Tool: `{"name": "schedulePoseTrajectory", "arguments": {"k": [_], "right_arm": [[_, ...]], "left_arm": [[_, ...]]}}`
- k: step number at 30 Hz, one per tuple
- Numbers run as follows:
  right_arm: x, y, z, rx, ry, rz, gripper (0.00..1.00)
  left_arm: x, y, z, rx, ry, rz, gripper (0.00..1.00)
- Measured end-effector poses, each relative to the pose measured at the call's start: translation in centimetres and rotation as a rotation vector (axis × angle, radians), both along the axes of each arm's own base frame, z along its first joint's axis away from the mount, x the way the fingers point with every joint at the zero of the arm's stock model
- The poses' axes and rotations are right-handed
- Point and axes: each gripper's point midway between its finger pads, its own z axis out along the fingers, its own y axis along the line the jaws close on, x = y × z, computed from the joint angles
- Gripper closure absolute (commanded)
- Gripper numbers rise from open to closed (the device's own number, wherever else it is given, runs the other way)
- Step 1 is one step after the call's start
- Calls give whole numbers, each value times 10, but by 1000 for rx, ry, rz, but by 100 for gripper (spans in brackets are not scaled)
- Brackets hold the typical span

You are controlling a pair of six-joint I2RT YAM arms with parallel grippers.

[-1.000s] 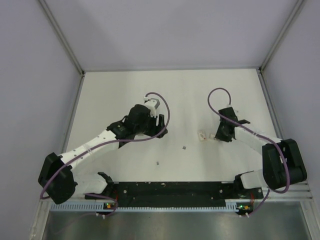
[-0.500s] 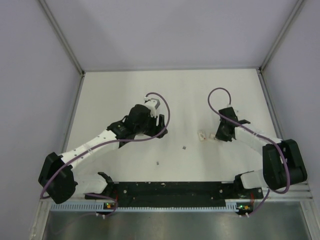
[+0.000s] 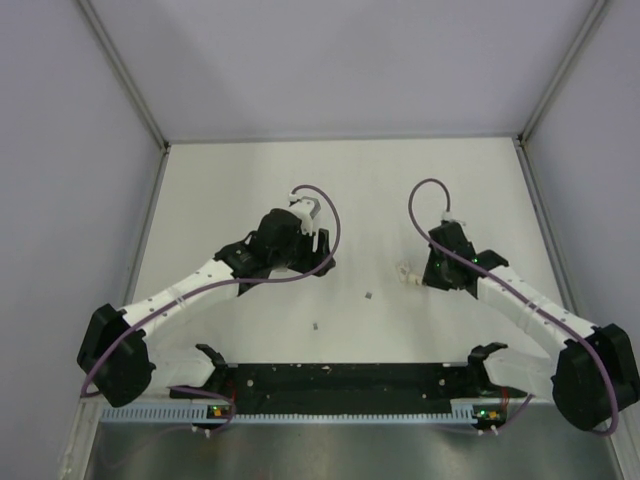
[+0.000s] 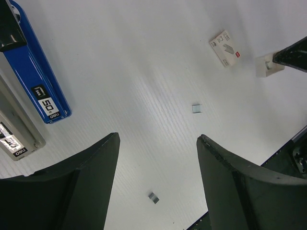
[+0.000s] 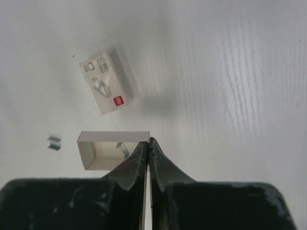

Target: Unload the staples from the stapler

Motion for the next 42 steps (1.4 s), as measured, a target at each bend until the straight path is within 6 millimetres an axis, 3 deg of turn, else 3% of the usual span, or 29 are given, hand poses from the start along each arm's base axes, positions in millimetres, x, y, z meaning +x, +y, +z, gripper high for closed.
{"name": "schedulePoseTrajectory", "arguments": {"k": [8,16,22,24,29,34,38,42], "right_arm": [[-31,35,-5,-7,40,125,100],[-60,28,-35,-64,124,125,100],[-70,21,-46,-74,156,102,86],[-70,21,-47,-72,157,99,77],[-70,21,-46,-72,155,100,69],[-64,25,-27,-65,129,121,65],[-42,47,8,-16,40,193,62],[-23,74,32,0,-25,309,54]], "left_arm": [[0,0,0,0,0,0,29],[0,0,1,1,-2,3,28],[0,0,1,0,-1,4,29],[-1,-1,1,0,-1,3,29],[-2,-2,0,1,-1,-2,29],[-3,-1,-1,7,2,-3,29],[-6,3,-1,17,8,3,29],[-11,8,17,-8,-25,7,29]]}}
